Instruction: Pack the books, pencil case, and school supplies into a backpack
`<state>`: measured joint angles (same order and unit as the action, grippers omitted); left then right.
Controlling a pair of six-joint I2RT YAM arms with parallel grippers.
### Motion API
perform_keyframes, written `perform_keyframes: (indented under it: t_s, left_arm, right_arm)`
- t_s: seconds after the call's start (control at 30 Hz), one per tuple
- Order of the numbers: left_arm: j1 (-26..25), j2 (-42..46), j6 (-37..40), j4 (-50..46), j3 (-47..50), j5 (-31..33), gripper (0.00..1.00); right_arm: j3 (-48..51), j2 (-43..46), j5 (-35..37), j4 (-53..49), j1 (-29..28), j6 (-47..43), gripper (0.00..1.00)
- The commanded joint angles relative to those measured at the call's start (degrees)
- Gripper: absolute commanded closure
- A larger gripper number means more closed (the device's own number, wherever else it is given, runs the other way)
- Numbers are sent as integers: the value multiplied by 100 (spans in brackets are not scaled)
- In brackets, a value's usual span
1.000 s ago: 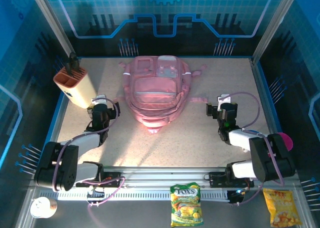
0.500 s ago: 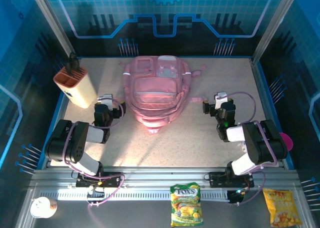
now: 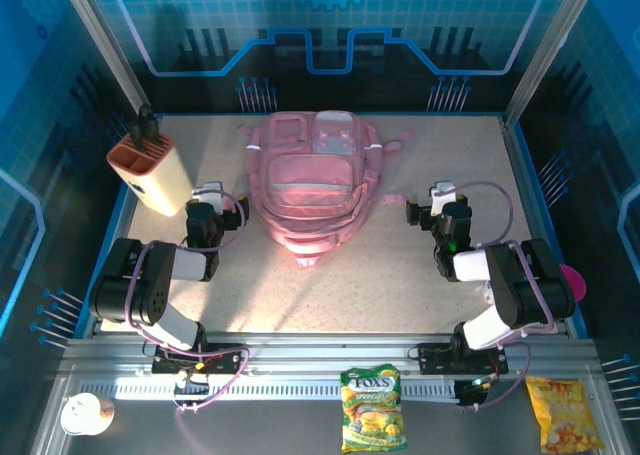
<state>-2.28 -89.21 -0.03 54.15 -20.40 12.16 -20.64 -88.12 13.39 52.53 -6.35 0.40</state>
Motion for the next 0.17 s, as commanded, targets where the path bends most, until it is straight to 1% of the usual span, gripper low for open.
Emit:
perform_keyframes:
  t_s: [0.0, 0.13]
  left_arm:
    - [45, -16, -76, -33, -130, -31, 1]
    - [53, -11, -74, -1, -116, -39, 1]
  right_arm:
    - [-106, -39, 42, 101, 77, 35, 0]
    - [-98, -39, 41, 101, 81, 34, 0]
